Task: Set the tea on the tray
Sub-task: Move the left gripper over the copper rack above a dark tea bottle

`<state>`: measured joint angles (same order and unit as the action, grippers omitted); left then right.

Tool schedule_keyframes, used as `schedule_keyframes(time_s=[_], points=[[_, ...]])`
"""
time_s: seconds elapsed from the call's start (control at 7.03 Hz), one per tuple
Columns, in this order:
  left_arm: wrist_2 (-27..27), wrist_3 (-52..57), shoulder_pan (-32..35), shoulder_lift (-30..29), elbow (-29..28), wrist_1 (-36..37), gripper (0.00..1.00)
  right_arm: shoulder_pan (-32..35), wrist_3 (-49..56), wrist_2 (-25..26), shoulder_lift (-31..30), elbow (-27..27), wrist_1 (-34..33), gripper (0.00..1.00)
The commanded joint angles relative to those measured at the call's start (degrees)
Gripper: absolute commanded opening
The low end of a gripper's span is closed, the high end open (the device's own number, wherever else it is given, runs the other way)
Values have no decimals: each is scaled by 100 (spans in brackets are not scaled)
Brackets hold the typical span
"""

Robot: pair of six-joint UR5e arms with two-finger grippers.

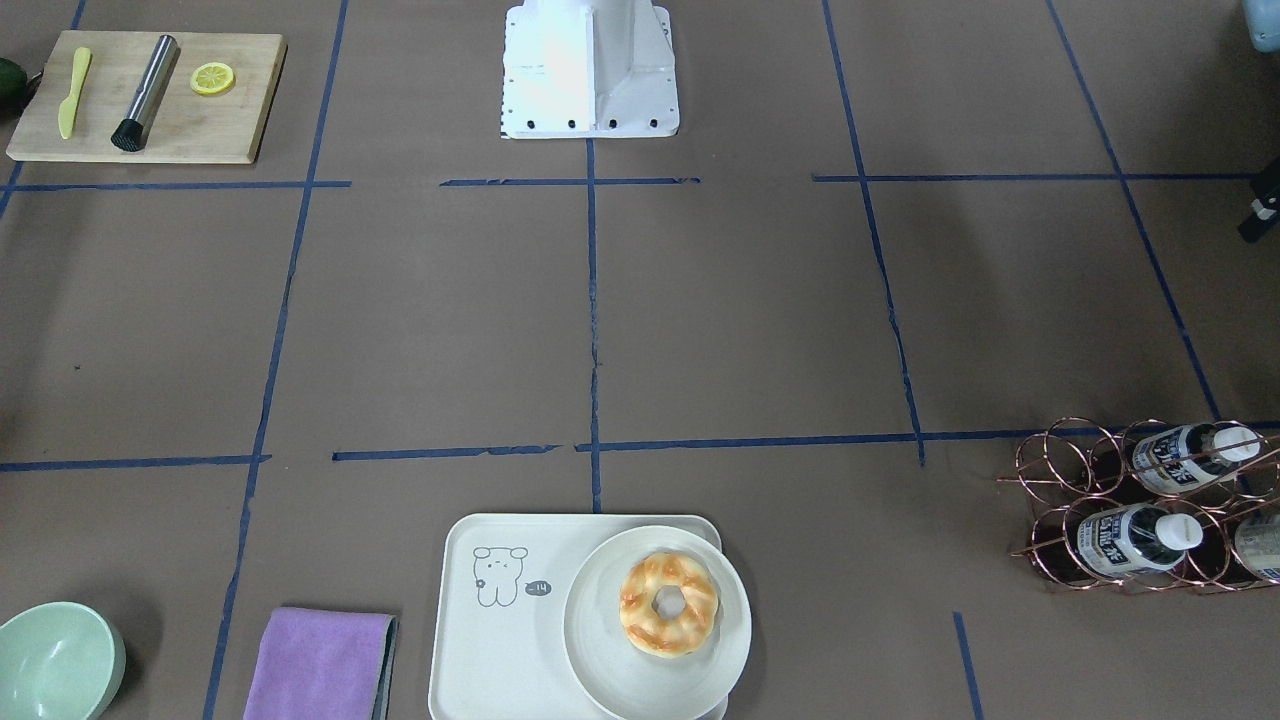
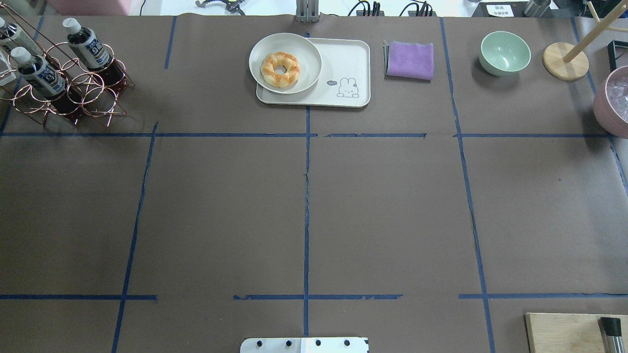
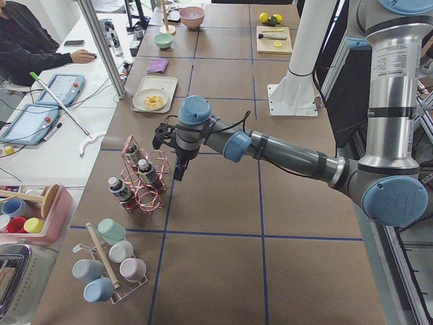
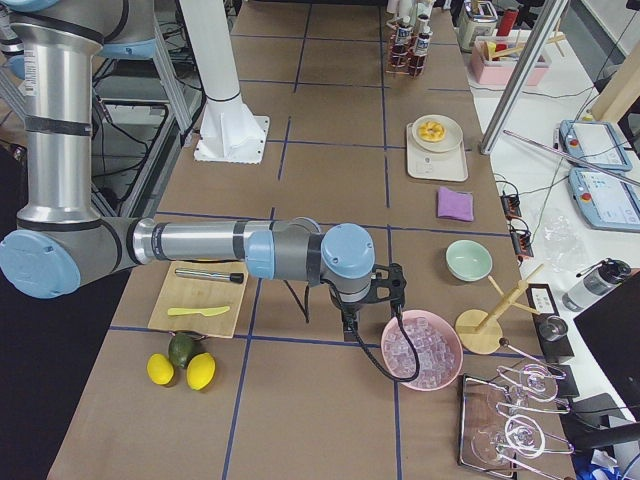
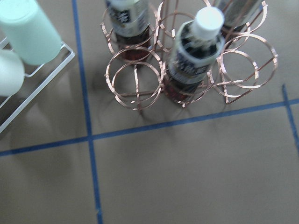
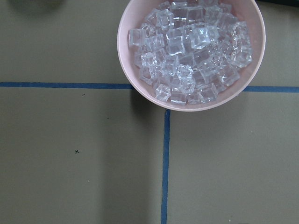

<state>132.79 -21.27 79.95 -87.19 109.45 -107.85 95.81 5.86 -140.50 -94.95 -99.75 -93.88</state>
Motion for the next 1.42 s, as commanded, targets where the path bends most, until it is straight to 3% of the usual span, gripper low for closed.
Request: schedule_keyframes(time_s=[0.0,0.14,0.43,0.85,1.14,1.28], points=[[-1196,-1550,-723,-52,-46,-1227,100,-10,29,-39,-32,8,98,100],[-1751,-1608,-787,-87,-203,-1656,100,-27,-14,5,-7,-1,98,100],[-2351,-1626,-797,-298,-817,-2535,100,-27,-15,-3,-6,-1,98,100],[-2538,-2345,-1085,-720,-1810,-3808,100,-27,-24,-48,2,-27,98,100],[-3448,-2593,-1672,-712,-1848,-3946,98,-27,-24,-48,2,-18,98,100],[-3470,-2584,-1684,-712,-1857,-3946,89,-27,-32,-48,2,-27,98,100]])
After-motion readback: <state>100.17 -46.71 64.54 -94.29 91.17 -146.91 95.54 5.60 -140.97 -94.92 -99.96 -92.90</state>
